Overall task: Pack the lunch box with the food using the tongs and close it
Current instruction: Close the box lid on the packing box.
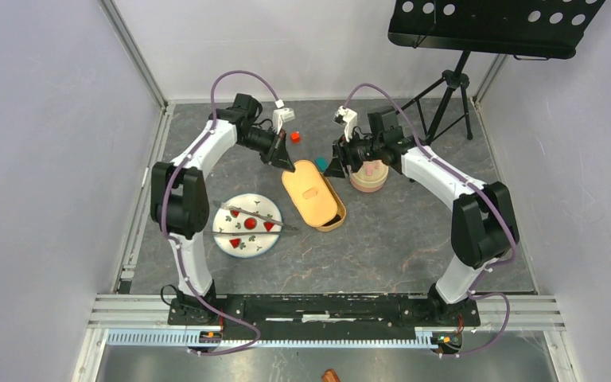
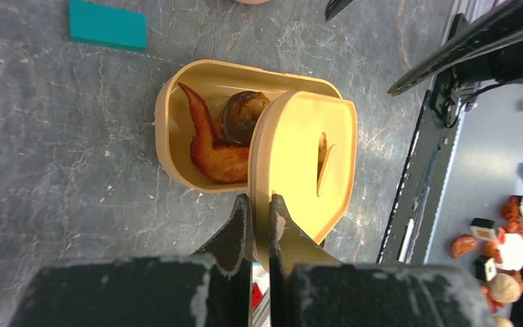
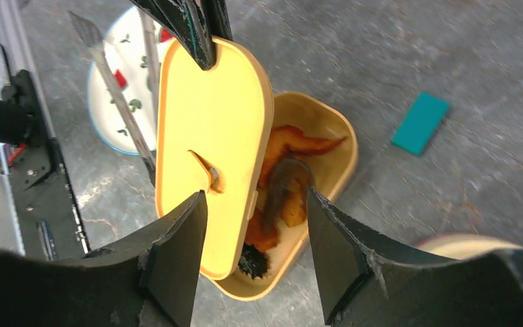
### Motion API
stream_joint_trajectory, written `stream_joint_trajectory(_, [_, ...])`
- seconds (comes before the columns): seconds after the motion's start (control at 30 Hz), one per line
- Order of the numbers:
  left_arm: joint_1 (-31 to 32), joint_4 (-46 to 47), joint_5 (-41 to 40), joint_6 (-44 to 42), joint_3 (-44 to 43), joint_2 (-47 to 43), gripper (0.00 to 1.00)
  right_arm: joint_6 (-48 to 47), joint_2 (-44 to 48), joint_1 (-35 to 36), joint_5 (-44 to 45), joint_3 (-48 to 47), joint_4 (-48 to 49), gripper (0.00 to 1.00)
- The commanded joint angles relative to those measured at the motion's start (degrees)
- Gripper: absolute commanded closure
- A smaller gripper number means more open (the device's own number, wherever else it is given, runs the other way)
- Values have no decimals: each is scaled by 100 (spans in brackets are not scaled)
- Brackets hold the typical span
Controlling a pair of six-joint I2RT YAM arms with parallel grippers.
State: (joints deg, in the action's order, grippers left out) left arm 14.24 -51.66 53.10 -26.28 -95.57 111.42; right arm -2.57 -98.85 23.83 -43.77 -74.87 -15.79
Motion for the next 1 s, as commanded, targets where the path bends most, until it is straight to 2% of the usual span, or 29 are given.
stream_joint_trajectory(0.0, [-11,358,612,839,-289,376,98,-363,338,-68,794,123,-207,38])
stream_joint_trajectory(0.43, [9,371,772,1157,-964,1338,98,-645,163,-116,1175,272,-481,38])
stream_joint_trajectory(0.67, [43,42,820,934,-1132,1541,98,-714,-90,-99,1295,254,-473,47])
stream_joint_trajectory(0.97, [53,37,843,960,-1159,1576,98,-636,-276,61,1353,402,-212,51])
